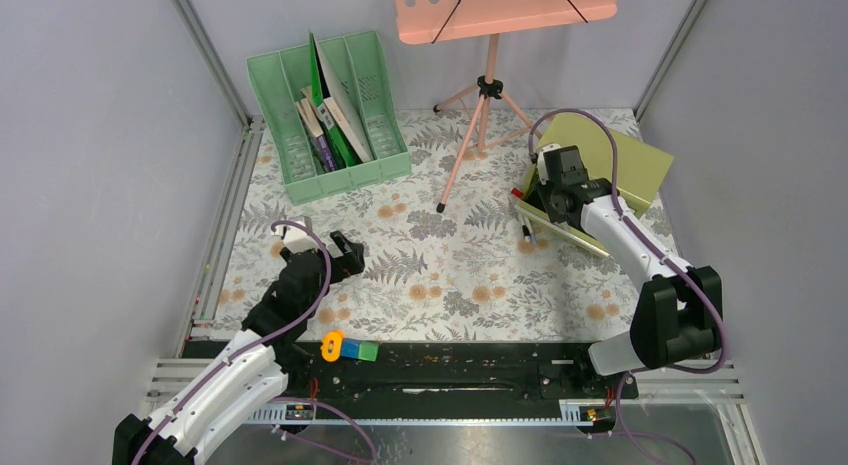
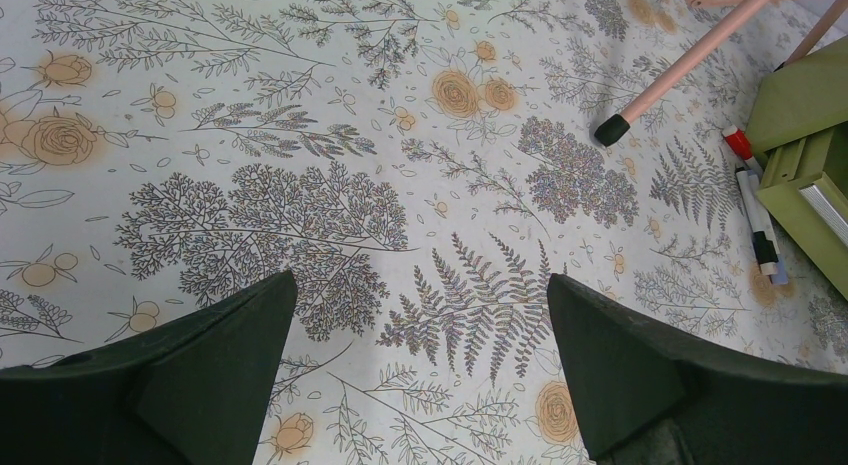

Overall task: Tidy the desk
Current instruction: Place the stationery in the drawer.

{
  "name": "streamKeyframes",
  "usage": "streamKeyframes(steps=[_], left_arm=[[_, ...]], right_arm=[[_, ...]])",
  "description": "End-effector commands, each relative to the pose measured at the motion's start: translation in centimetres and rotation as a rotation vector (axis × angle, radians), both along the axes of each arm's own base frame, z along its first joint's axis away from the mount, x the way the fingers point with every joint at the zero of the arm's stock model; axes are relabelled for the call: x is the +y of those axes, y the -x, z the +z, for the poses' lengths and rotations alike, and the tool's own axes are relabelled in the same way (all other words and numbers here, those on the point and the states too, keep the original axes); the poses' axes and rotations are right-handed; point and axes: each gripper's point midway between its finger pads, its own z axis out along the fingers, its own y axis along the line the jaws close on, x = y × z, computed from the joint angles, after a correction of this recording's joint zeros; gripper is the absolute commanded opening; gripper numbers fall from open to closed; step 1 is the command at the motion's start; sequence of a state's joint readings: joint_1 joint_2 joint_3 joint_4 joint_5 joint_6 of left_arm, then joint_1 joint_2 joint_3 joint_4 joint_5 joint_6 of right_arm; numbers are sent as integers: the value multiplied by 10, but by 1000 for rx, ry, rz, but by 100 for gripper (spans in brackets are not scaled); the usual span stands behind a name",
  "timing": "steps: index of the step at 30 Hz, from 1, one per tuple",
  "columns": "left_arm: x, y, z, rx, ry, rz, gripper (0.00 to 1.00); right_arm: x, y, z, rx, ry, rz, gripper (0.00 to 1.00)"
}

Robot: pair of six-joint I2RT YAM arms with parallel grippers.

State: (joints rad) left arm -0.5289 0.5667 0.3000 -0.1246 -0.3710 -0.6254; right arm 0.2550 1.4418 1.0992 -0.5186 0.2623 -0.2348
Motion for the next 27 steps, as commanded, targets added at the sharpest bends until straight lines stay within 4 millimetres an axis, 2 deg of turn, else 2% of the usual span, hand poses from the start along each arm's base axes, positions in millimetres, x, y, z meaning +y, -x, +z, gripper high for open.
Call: streamKeyframes(steps=[1,6,11,17,22,24,27], left_arm=[[-6,-6,18,-59,29,-17,99],[-5,-6,18,-57,28,-16,99],[-5,-6,19,-59,29,-15,99],[-5,-6,18,-58,29,-15,99],[-5,-6,18,-59,31,-13,99],[-4,-6,19,-63,34,-10,99],[-4,-5,19,-66,37,-8,99]], right_arm=[[-17,-15,8,-84,85,-46,1],[-21,-18,2,-72,115,-64,8],[-31,-22,-3,-60,172,-104,10],[-43,-27,3,-101,219,-180,13],[-43,-28,11,-144,201,-208,53],[-41,-28,14,-160,180,-214,61],[-32,-27,17,-175,112,-206,67]])
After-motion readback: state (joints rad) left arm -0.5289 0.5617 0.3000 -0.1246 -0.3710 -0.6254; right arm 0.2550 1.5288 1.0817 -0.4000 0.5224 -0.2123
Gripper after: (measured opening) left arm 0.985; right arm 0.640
